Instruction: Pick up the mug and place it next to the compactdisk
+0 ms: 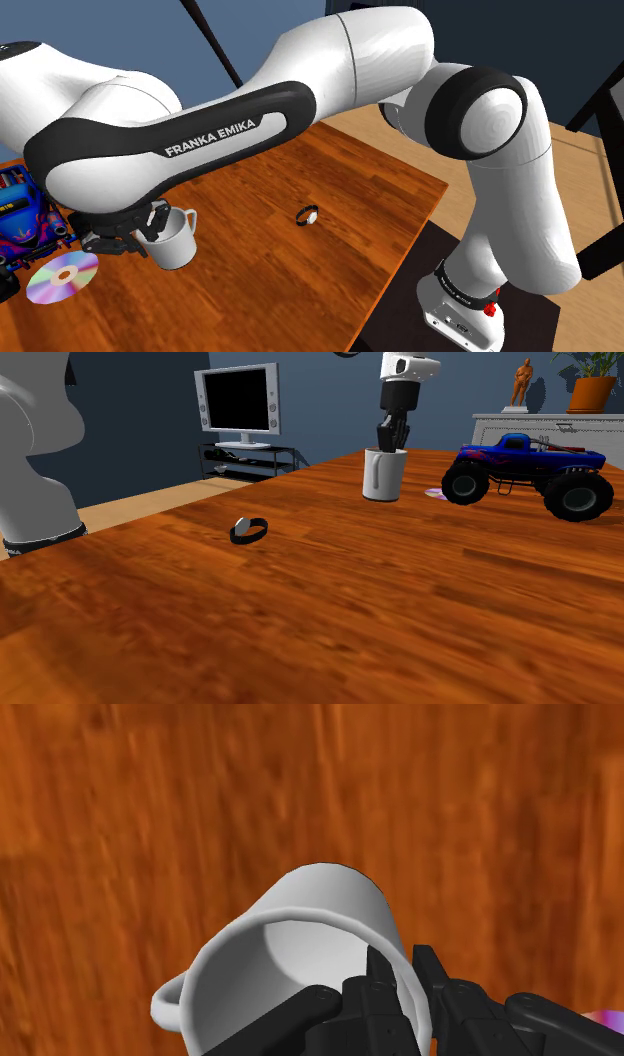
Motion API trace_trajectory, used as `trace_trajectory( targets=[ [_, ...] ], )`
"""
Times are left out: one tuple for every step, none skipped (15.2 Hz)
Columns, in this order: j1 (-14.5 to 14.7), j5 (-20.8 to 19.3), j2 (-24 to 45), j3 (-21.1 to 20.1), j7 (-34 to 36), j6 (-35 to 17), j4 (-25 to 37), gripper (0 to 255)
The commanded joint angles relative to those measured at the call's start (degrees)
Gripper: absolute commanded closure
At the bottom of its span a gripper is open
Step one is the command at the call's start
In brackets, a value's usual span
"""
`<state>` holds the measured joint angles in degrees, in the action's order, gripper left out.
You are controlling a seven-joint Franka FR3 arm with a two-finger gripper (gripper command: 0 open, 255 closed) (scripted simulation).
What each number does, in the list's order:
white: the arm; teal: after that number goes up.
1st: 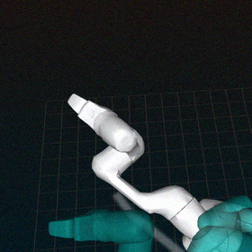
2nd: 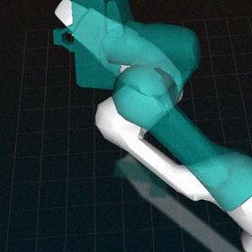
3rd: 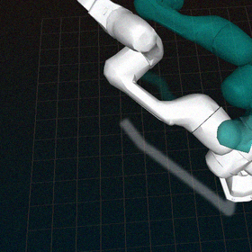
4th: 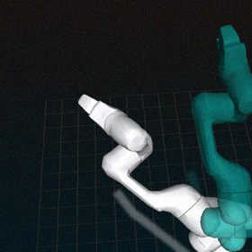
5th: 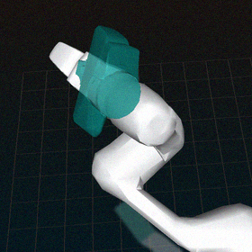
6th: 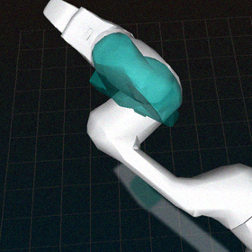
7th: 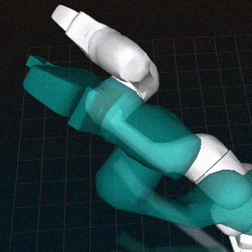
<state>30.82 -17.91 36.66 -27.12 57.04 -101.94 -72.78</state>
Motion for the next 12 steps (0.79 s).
trace_trajectory(
  targets=[
    [0.0, -0.1, 0.1, 0.0, 0.0, -0.4, -0.3, 255],
    [0.0, -0.1, 0.1, 0.0, 0.0, -0.4, -0.3, 255],
    [0.0, -0.1, 0.1, 0.0, 0.0, -0.4, -0.3, 255],
    [0.0, -0.1, 0.1, 0.0, 0.0, -0.4, -0.3, 255],
    [0.0, -0.1, 0.1, 0.0, 0.0, -0.4, -0.3, 255],
    [0.0, -0.1, 0.1, 0.0, 0.0, -0.4, -0.3, 255],
    [0.0, -0.1, 0.1, 0.0, 0.0, -0.4, -0.3, 255],
    [0.0, -0.1, 0.1, 0.0, 0.0, -0.4, -0.3, 0],
    [0.0, -0.1, 0.1, 0.0, 0.0, -0.4, -0.3, 0],
    [0.0, -0.1, 0.1, 0.0, 0.0, -0.4, -0.3, 0],
    [0.0, -0.1, 0.1, 0.0, 0.0, -0.4, -0.3, 0],
    [0.0, -0.1, 0.1, 0.0, 0.0, -0.4, -0.3, 0]
  ],
)
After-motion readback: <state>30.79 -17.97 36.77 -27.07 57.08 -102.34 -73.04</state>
